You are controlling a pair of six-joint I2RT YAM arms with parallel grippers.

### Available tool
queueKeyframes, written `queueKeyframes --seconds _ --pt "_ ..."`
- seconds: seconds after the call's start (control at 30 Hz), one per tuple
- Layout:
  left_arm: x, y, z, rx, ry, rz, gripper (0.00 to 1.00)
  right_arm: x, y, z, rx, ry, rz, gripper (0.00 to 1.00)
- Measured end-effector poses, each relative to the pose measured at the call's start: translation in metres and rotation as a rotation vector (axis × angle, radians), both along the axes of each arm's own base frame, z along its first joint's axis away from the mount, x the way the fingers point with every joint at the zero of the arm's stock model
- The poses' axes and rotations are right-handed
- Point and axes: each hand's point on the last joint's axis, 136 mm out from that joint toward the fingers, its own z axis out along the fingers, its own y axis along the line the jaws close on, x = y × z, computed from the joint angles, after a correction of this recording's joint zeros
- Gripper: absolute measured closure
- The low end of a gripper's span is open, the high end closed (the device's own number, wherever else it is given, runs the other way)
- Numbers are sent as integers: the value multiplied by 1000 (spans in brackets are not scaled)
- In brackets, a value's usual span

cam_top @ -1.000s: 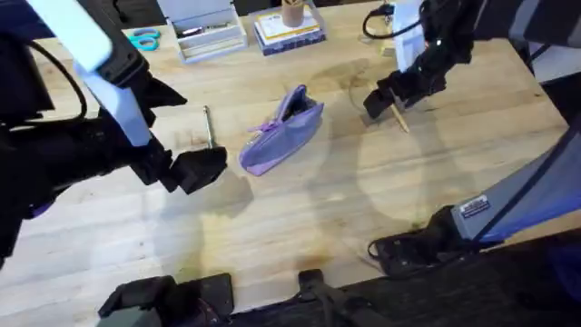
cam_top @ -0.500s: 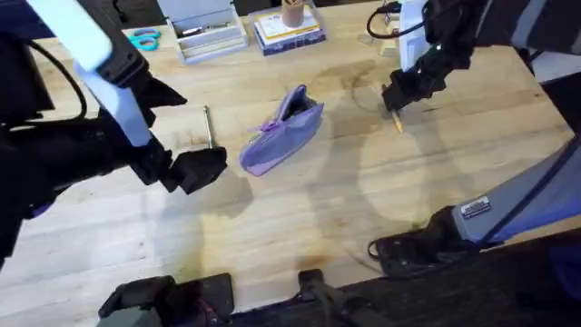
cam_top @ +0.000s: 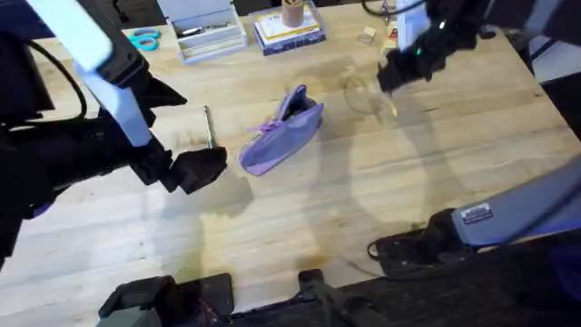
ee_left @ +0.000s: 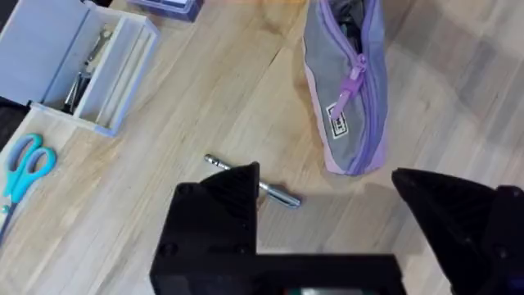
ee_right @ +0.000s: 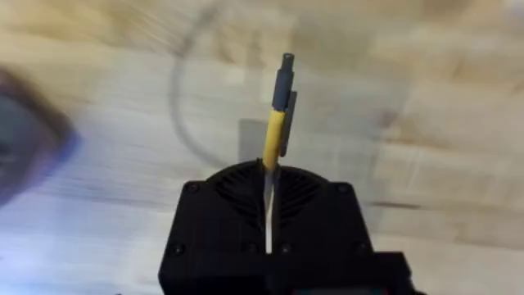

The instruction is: Unzip the bag, pick up the pens from the table one at a time and place them inside, then zip the bag closed.

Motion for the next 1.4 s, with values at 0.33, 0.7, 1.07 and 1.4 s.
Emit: queueKeyframes --seconds 0.33,0.7,1.07,1.4 --pt "0 0 0 0 0 0 7 17 59 81 -5 -257 167 969" --pt "0 0 0 0 0 0 7 3 131 88 -17 -308 666 969" --pt "0 0 0 0 0 0 7 -22 178 84 -336 -386 1546 969" --pt "0 0 0 0 0 0 7 -20 156 71 -636 -263 1890 969"
